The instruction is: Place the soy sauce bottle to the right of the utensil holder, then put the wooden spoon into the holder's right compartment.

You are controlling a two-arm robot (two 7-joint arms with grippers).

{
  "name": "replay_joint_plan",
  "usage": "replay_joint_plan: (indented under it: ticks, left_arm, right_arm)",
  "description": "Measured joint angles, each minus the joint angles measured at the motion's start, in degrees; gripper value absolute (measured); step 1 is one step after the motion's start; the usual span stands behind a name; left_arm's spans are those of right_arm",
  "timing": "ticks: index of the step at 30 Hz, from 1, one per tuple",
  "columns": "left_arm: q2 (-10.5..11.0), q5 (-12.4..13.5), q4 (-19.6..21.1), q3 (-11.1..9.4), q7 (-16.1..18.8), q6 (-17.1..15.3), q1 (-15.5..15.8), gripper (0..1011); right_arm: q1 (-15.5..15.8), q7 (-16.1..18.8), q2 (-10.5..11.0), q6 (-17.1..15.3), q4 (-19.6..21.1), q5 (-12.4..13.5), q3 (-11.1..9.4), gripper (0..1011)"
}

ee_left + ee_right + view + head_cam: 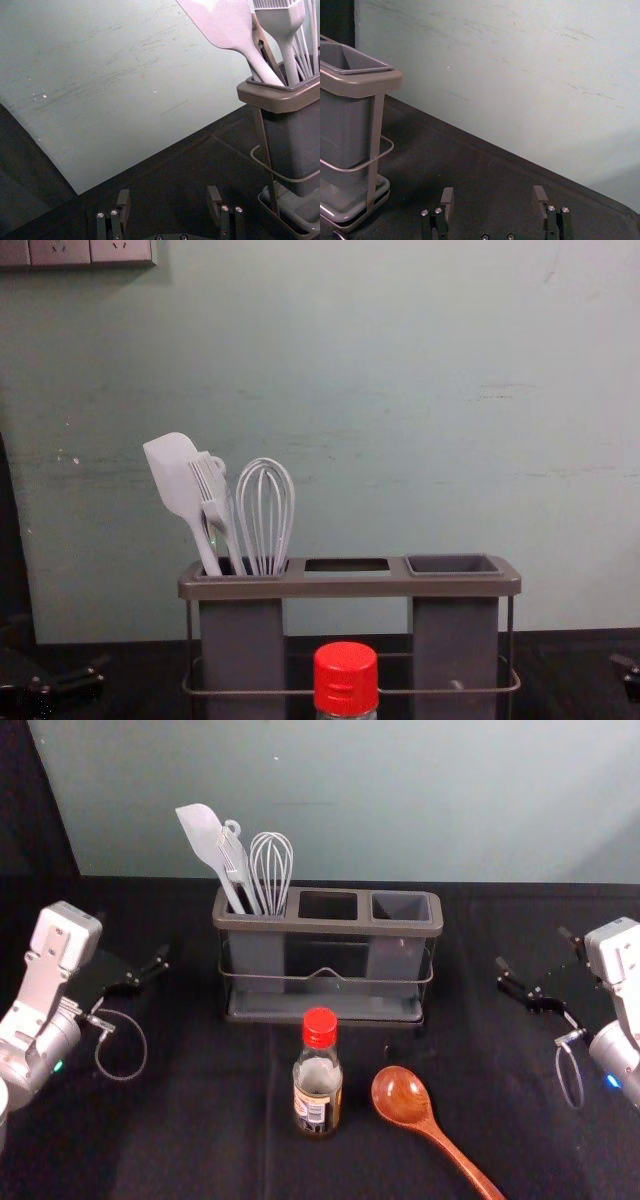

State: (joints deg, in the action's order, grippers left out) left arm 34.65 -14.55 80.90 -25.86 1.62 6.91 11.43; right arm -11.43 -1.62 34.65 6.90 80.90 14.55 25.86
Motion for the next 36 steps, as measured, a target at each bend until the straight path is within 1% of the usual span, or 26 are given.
replay_joint_plan:
  ticks: [36]
  left_arm:
    - [0.0,0.0,0.0,0.0,0.0,0.0,0.0,1005]
  right_arm:
    - [0.0,0.0,0.0,0.0,0.0,0.0,0.0,1002]
